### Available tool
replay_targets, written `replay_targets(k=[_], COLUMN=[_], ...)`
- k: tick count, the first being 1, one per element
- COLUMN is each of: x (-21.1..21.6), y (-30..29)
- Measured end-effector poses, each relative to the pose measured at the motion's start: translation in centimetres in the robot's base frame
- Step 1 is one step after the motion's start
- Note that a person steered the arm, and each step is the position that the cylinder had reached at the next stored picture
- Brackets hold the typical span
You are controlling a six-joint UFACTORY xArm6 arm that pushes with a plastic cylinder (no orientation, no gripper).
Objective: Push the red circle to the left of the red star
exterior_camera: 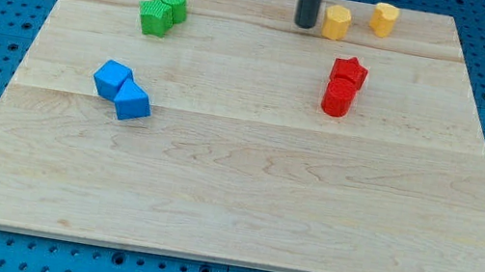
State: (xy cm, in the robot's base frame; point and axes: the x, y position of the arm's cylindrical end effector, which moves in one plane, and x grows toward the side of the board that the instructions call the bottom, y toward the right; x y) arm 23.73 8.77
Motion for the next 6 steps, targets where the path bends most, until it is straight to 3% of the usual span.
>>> replay_targets(k=[1, 2, 3, 4, 5, 6], x=[-0.2, 4.8, 7.7, 14.6, 18.9, 17.5], y=[1.2, 0.0, 6.2, 7.5, 0.3, -1.7])
